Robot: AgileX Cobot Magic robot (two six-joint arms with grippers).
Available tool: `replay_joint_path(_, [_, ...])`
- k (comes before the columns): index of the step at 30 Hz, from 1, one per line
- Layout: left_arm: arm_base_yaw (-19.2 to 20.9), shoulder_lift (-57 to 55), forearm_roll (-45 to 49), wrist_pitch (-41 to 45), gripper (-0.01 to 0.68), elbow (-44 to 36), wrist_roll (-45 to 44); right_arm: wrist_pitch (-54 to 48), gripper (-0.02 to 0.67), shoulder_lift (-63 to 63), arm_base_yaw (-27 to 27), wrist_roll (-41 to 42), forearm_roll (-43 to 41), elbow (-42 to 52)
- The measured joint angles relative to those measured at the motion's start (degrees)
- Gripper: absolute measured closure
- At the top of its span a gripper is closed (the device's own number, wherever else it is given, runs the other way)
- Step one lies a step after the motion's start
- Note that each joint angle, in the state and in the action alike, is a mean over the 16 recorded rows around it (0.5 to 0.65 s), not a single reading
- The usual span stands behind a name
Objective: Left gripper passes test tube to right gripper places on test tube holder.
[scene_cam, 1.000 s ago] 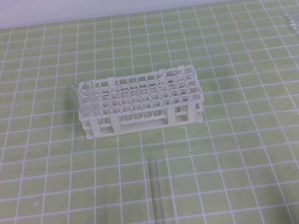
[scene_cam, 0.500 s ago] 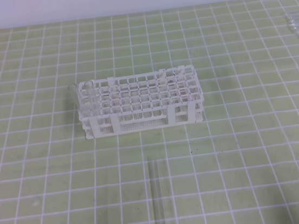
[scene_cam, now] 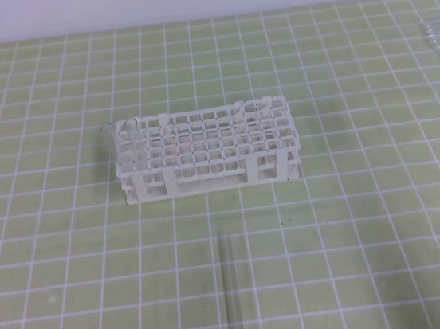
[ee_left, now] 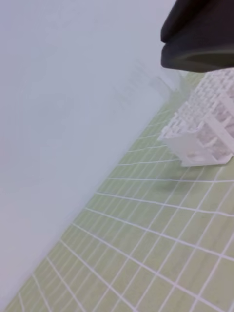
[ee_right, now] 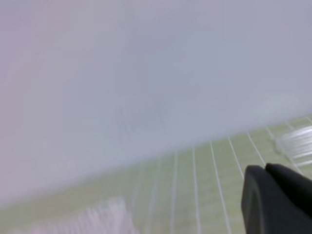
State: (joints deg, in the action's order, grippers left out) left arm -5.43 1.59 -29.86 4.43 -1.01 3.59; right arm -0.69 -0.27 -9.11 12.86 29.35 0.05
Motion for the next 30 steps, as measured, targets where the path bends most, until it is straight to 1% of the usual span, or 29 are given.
replay_joint_path(3, [-0.01,0.09,-2.75,-0.69,0.673,0.00,0.34,4.49,0.650,0.02,0.00,0.00,6.73,0.00])
replay_joint_path(6, [0.00,-0.04,-2.63,0.09,0.673,0.16,-0.16,7.92,0.650,0.03,0.00,-0.01,12.71,0.00])
replay_joint_path(11, [0.01,-0.31,-1.35,1.87,0.673,0.34,-1.07,10.21,0.650,0.03,0.00,-0.06,18.17,0.00])
replay_joint_path(17, [0.02,-1.47,-0.80,3.20,0.673,1.64,-1.64,8.67,0.650,0.97,0.00,-0.03,19.73,-1.18])
replay_joint_path(22, [0.02,-5.46,-0.92,4.17,0.673,4.88,-2.16,4.53,0.650,6.03,0.00,1.27,20.12,-4.84])
replay_joint_path(26, [0.01,-11.67,-0.77,6.52,0.673,9.74,-2.94,-1.30,0.650,13.46,0.00,3.07,19.31,-9.94])
replay_joint_path(30, [0.01,-20.94,0.83,11.91,0.673,16.90,-4.42,-8.83,0.650,23.50,0.00,4.93,17.67,-16.55])
